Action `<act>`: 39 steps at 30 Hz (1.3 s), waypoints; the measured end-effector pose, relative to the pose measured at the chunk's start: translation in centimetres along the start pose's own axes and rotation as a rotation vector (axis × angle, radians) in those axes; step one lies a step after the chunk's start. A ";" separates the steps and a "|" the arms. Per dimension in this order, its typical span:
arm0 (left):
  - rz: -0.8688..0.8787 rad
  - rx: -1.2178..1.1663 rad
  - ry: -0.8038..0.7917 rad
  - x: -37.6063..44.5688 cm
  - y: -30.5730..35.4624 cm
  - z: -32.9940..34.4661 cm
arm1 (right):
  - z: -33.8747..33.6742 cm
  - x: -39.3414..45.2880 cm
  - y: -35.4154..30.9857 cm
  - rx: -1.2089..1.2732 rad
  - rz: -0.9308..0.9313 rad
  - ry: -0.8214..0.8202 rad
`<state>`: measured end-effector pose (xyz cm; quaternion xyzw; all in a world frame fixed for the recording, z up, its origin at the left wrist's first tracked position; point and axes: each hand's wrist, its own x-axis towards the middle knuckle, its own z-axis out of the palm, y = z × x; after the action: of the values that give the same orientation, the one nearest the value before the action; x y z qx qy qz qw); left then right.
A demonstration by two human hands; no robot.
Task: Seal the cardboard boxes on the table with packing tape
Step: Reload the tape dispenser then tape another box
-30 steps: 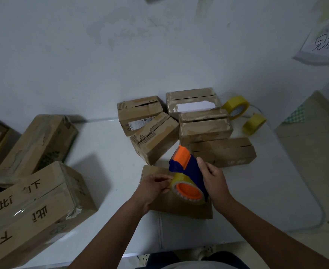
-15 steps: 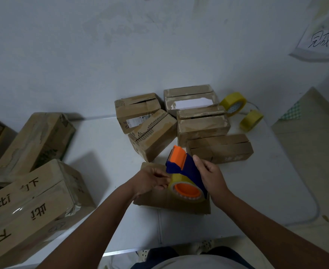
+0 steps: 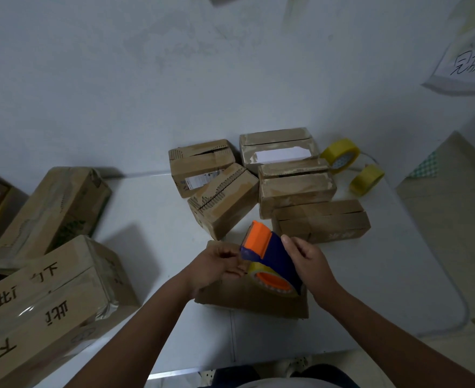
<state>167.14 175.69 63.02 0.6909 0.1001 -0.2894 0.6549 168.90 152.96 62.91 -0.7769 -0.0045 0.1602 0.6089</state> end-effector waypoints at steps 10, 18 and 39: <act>-0.336 -0.404 0.051 2.4 -0.4 -1.1 | 0.2 -0.3 2.2 -0.771 -0.395 -0.277; -0.318 -0.457 0.028 3.5 0.1 0.3 | -0.5 -0.3 3.8 -0.706 -0.298 -0.360; -0.206 -0.485 -0.002 2.7 0.9 3.6 | 0.7 1.7 0.4 -0.058 0.303 -0.123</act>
<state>168.79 171.43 62.44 0.4996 0.2358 -0.3229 0.7685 170.23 153.90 61.99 -0.7747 0.0710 0.2971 0.5537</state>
